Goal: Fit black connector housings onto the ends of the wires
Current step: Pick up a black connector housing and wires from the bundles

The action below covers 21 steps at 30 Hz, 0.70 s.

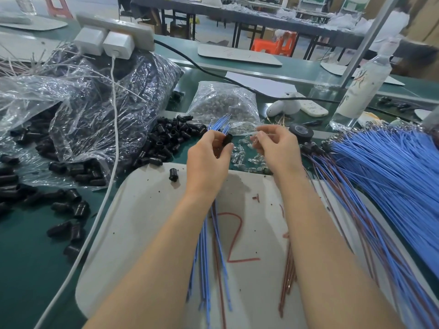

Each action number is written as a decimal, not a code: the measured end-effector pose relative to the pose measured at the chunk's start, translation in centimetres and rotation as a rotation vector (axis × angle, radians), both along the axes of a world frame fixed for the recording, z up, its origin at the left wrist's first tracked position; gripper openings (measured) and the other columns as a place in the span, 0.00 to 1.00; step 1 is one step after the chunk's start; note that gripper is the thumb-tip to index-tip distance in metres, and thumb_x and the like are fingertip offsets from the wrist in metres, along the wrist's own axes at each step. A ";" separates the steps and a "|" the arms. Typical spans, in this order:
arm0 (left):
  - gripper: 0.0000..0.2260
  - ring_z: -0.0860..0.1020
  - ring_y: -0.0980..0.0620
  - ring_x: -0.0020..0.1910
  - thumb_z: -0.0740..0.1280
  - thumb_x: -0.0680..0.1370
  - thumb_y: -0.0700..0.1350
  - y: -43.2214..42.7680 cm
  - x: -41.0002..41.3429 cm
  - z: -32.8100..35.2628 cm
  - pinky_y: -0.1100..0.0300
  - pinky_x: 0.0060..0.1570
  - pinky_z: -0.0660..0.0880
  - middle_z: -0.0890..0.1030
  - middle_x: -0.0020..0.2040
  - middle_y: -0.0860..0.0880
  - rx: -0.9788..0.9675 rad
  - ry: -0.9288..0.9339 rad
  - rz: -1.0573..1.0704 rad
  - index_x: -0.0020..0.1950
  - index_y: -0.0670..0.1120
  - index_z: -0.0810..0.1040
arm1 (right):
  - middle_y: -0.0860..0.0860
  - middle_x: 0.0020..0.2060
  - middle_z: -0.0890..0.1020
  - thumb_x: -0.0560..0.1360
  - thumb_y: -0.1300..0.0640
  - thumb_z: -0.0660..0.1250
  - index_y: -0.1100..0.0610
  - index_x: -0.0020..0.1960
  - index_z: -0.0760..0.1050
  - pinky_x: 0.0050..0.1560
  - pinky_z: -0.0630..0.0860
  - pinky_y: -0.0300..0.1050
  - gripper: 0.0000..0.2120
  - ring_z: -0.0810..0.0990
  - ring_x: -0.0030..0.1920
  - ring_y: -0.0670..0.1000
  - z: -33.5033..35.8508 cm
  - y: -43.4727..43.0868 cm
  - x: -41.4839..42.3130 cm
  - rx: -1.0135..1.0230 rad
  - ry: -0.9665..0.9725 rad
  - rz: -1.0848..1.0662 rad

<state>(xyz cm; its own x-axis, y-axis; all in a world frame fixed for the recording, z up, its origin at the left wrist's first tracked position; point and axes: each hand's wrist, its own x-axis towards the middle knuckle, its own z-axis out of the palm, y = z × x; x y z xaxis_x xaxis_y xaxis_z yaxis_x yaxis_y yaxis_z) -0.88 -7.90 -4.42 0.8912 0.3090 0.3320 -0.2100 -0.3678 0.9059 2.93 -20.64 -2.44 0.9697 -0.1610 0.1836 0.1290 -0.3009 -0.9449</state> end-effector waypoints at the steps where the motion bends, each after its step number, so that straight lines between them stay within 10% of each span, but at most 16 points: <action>1: 0.04 0.77 0.60 0.40 0.68 0.76 0.41 -0.1 0.0 0.0 0.72 0.43 0.72 0.79 0.39 0.56 0.008 -0.001 -0.019 0.50 0.46 0.77 | 0.52 0.40 0.83 0.79 0.64 0.61 0.54 0.49 0.76 0.47 0.79 0.40 0.07 0.81 0.40 0.46 0.3 -0.2 -0.4 0.132 0.024 0.056; 8: 0.08 0.80 0.54 0.43 0.66 0.75 0.34 -0.7 -0.1 -0.2 0.66 0.50 0.75 0.80 0.40 0.54 0.048 -0.030 -0.116 0.49 0.46 0.77 | 0.53 0.40 0.84 0.78 0.70 0.60 0.58 0.46 0.77 0.44 0.79 0.39 0.11 0.83 0.41 0.48 0.7 -0.8 -2.7 0.397 0.048 0.220; 21: 0.11 0.80 0.55 0.46 0.64 0.75 0.34 -0.8 -0.2 -0.6 0.60 0.54 0.76 0.81 0.43 0.54 0.096 -0.038 -0.194 0.49 0.49 0.76 | 0.52 0.38 0.83 0.74 0.69 0.66 0.55 0.42 0.78 0.48 0.80 0.40 0.09 0.82 0.42 0.49 -0.7 -1.2 -3.0 0.214 -0.068 0.057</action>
<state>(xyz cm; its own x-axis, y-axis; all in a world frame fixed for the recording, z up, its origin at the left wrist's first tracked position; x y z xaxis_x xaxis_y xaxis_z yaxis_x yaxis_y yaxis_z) -1.06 -8.68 -5.01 0.9170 0.0986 0.3865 -0.3188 -0.4010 0.8588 -0.11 -21.82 -3.12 0.9650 -0.1488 0.2161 0.2053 -0.0847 -0.9750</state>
